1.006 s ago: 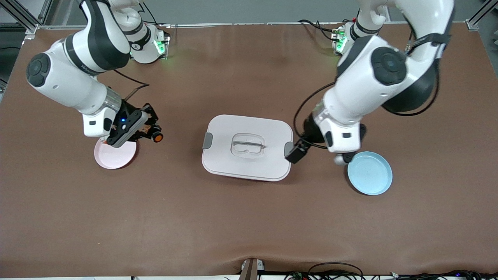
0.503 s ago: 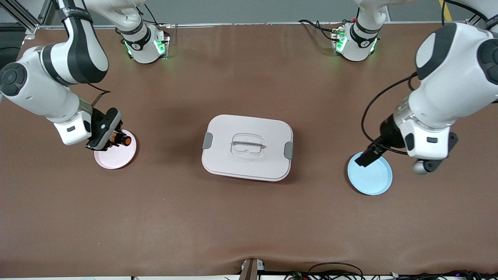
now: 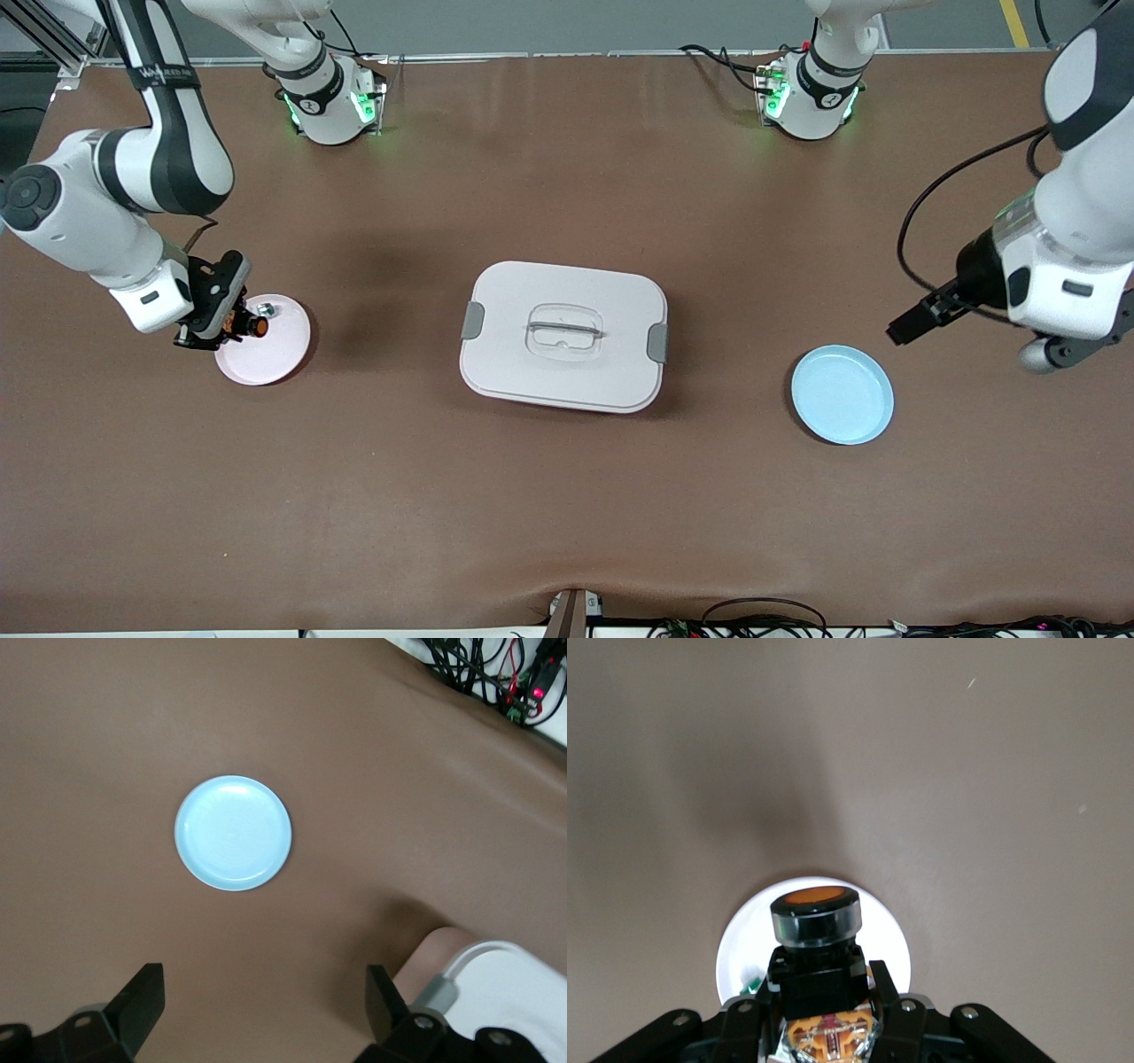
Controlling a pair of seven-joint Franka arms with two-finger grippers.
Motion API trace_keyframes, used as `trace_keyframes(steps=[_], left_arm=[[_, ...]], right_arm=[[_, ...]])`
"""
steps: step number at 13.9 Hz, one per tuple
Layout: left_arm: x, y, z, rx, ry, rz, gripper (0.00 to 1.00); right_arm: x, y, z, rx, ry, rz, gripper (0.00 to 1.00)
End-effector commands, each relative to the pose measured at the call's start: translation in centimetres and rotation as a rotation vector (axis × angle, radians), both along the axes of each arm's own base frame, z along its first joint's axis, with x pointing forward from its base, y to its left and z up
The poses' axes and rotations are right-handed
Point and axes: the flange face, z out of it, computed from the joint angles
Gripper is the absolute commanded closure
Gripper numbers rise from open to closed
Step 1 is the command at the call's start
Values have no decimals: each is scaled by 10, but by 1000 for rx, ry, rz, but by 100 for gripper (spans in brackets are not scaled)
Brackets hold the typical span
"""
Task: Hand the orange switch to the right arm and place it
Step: 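Carry the switch to the white plate while the left gripper withdraws, then lower the switch onto the white plate and open the right gripper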
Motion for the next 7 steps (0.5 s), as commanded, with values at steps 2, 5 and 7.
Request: trace_keyframes(steps=[2,5,7], left_arm=[[-38,37,14,98,12,-208,0],[-56,54,19,99,24,-299,0],[-61,59,24,97,20,-337,0]], right_arm=[[0,-16,-37,-33,7,31,100],[-3,-35,-67,-35,-23,-2,100],[-6,-38,-87,-35,-35,-9,100]])
